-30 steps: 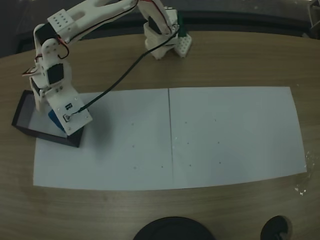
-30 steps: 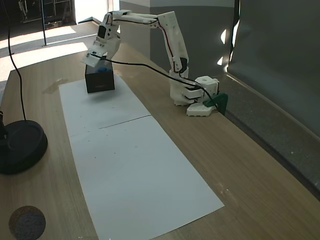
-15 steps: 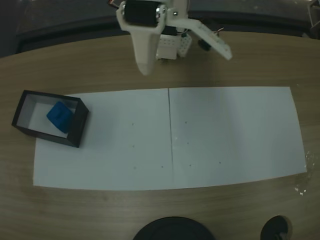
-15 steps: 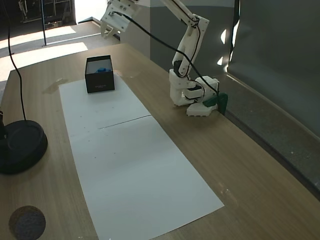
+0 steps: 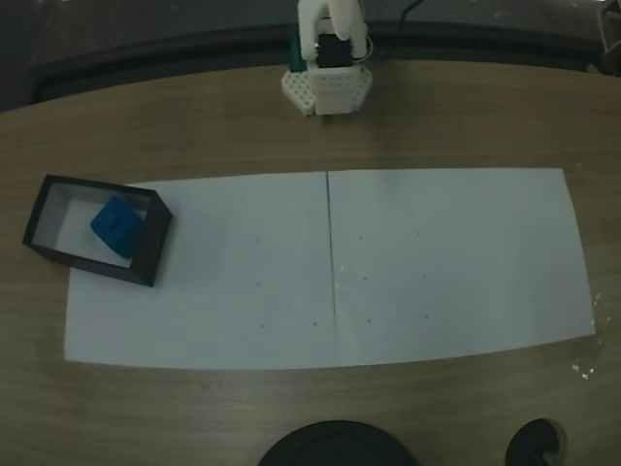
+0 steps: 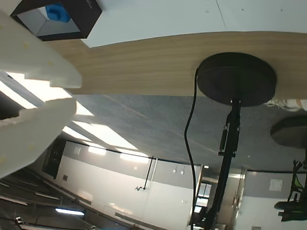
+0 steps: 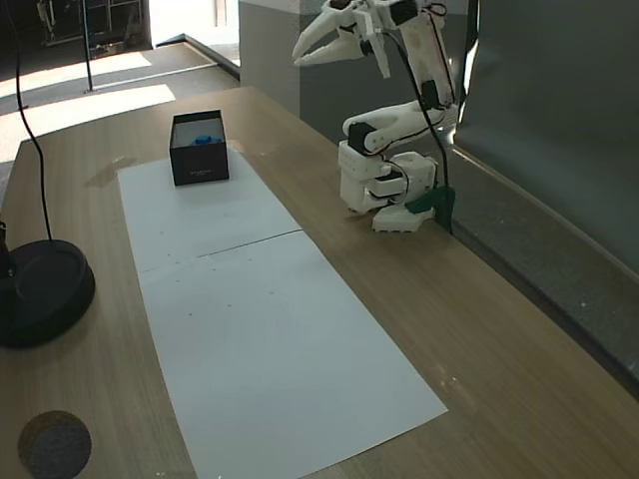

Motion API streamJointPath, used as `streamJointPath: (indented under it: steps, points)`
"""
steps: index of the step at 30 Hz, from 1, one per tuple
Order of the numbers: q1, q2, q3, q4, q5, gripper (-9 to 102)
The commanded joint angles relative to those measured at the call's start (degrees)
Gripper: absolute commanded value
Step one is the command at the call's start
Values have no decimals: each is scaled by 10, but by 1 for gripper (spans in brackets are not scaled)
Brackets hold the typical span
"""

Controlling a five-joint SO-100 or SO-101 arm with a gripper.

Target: Grab a blue square and put it in the box.

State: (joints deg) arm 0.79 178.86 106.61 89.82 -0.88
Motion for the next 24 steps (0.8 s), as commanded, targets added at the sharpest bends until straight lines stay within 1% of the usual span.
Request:
streamJointPath:
  steps: [1, 4, 5, 7, 10, 15, 19, 24]
  points:
    - [24, 99, 76, -47, 23, 0]
    - [48, 204, 177, -105, 25, 0]
    - [54, 214, 200, -119, 24, 0]
    - [76, 202, 229, -146, 12, 0]
    - [107, 185, 280, -214, 25, 0]
    - [105, 185, 459, -305, 77, 0]
    - [81, 185, 584, -320, 98, 0]
    - [35, 185, 680, -318, 95, 0]
